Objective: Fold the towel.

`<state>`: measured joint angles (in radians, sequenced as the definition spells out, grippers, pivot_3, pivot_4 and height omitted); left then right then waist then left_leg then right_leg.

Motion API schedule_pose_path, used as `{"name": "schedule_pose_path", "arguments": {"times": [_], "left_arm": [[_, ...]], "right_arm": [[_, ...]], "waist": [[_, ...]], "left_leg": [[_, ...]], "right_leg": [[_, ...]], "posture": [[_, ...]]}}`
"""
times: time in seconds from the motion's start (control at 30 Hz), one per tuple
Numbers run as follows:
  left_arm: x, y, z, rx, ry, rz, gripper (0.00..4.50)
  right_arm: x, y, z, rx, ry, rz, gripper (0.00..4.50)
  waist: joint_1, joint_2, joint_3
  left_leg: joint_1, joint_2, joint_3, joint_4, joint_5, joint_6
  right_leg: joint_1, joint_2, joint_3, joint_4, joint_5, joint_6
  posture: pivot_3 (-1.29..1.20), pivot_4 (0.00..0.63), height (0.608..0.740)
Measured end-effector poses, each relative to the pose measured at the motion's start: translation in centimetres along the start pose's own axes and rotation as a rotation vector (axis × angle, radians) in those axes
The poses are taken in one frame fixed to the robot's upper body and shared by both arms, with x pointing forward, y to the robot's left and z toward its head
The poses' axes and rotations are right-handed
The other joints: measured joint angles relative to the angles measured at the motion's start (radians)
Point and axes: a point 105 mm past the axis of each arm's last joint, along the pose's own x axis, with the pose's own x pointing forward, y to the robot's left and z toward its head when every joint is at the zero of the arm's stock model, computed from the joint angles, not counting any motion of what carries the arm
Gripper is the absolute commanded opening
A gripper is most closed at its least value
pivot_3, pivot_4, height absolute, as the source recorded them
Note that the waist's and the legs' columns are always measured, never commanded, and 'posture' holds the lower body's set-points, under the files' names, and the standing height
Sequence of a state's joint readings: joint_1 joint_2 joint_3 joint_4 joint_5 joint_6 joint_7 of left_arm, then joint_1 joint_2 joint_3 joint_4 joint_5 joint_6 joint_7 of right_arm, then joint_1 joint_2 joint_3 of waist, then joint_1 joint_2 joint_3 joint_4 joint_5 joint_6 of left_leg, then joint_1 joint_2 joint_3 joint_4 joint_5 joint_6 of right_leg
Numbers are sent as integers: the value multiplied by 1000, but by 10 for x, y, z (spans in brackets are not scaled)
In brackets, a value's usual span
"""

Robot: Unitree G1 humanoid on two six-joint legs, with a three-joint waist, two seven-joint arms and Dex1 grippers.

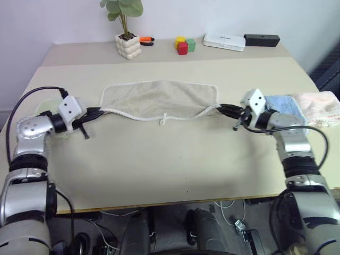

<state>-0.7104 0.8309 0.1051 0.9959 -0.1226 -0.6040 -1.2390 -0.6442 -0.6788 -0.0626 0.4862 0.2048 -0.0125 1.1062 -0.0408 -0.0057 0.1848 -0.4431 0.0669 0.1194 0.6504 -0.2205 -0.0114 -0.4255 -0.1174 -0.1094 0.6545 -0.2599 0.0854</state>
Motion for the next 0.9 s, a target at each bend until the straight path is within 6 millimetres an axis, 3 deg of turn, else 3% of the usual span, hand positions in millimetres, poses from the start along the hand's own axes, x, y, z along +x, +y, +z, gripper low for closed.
{"name": "schedule_pose_path", "arguments": {"times": [0.13,0.27,0.4,0.57,0.77,0.9], "left_arm": [[-13,-13,-4,9,29,-93,0],[-37,-52,-23,-27,112,-285,0],[-43,-75,-19,-46,102,-388,0],[-57,-95,-11,-120,110,-453,0],[-57,-91,-2,-135,96,-414,0],[-41,-45,6,-78,50,-230,0]], "right_arm": [[-15,16,-1,6,15,85,55],[-38,54,-17,1,52,259,55],[-48,61,-5,-5,27,316,55],[-63,72,-9,26,47,350,55],[-69,69,-16,37,67,329,55],[-58,48,-9,14,36,246,55]], "waist": [[5,0,0],[10,0,0],[16,0,0],[29,0,0],[32,0,-1],[30,0,-1]], "left_leg": [[0,0,0,0,-1,3],[0,0,0,0,-2,3],[1,1,-1,2,-1,4],[1,1,-3,2,-1,5],[1,1,-3,3,-1,5],[0,1,-3,4,-1,5]], "right_leg": [[1,0,0,0,0,0],[1,0,0,-1,0,0],[1,0,0,0,1,-2],[1,0,0,-1,1,-3],[2,0,-1,-1,1,-3],[2,1,-1,0,2,-3]], "posture": [[0,150,740],[0,150,740],[0,150,740],[0,150,740],[0,150,740],[0,150,740]]}}
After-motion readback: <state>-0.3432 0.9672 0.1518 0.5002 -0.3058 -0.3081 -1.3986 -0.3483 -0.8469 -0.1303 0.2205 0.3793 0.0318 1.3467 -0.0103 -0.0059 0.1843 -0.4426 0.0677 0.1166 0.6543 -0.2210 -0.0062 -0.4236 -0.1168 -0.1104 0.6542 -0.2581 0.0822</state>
